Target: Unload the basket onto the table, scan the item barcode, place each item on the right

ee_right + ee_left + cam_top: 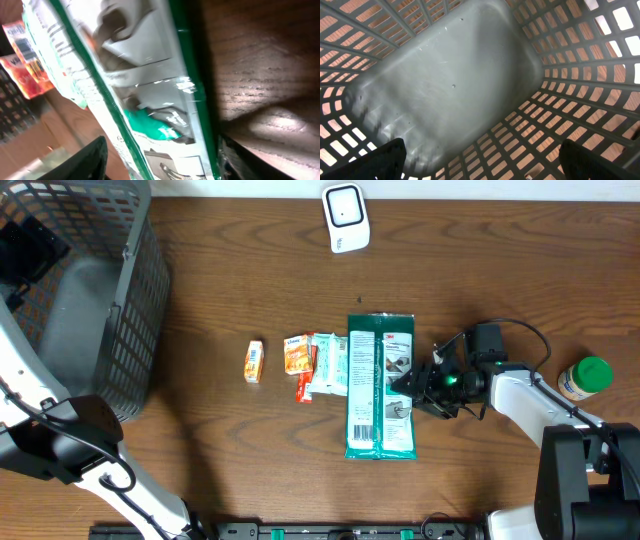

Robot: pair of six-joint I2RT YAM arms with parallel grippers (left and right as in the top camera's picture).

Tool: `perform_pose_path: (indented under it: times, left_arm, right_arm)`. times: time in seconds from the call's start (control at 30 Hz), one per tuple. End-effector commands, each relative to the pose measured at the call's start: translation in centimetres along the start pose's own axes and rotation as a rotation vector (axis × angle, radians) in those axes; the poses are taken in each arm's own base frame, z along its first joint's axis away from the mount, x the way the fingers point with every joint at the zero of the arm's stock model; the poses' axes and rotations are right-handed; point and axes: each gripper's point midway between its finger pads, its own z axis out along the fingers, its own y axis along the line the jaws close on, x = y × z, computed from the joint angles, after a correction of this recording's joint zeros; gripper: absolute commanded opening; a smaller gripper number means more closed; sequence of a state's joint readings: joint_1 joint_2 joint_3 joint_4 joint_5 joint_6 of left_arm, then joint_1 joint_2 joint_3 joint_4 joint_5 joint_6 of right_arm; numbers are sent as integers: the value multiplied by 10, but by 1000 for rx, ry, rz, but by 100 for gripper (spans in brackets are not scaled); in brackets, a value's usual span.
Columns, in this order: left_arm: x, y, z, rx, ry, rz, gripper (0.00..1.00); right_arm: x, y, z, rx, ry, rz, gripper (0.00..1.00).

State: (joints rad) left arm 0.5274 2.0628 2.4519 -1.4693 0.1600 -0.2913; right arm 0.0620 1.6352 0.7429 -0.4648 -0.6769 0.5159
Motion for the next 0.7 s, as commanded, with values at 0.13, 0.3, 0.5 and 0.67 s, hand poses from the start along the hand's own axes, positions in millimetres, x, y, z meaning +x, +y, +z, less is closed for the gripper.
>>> perform_pose_path:
  times: [0.13, 0.3, 0.5, 0.67]
  left_arm:
    - [-1, -4, -15, 24, -30, 3, 98]
    - [-1, -4, -15, 24, -29, 3, 98]
    - [-1, -4, -15, 24, -29, 3, 98]
    - [-1, -4, -15, 24, -29, 3, 98]
  right_arm:
    - [0, 0, -2, 5, -11, -167, 66]
    - [-4, -13, 0, 97, -39, -179, 67]
    - [-6, -10, 7, 135, -62, -230, 60]
    - [-5, 1, 15, 115, -76, -240, 50]
